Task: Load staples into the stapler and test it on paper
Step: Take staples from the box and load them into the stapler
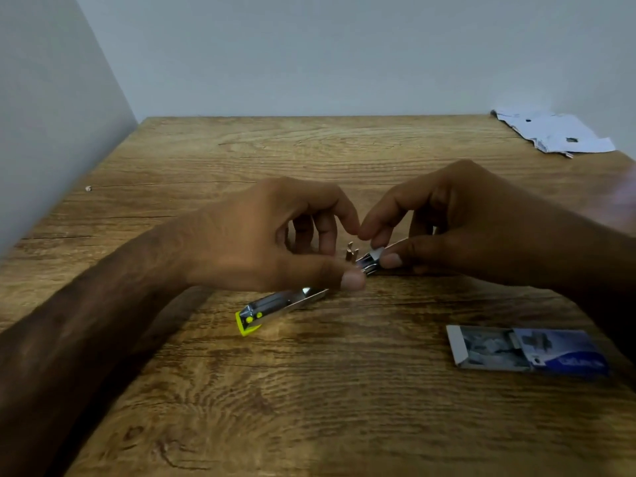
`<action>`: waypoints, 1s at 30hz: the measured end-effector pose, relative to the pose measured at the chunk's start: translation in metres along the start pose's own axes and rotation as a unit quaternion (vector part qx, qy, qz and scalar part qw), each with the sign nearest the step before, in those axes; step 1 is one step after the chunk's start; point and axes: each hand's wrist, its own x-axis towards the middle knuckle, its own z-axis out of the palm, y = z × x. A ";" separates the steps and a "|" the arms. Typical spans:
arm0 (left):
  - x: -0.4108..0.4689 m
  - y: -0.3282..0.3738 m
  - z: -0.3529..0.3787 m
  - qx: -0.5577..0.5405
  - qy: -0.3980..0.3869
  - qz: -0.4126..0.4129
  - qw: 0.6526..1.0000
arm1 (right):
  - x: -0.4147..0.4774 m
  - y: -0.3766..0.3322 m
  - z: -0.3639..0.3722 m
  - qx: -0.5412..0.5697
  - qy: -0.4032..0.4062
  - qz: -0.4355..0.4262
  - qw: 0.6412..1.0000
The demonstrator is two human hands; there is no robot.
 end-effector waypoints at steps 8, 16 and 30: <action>0.002 0.001 0.004 0.058 -0.002 -0.001 0.998 | 0.001 -0.008 0.006 -0.096 0.010 -0.036 0.995; 0.003 -0.004 0.003 0.050 -0.002 0.004 0.999 | -0.002 -0.011 0.005 -0.124 -0.004 -0.044 0.991; 0.010 -0.015 0.008 -0.006 0.076 -0.001 0.997 | -0.001 0.014 -0.015 -0.088 -0.004 0.068 0.994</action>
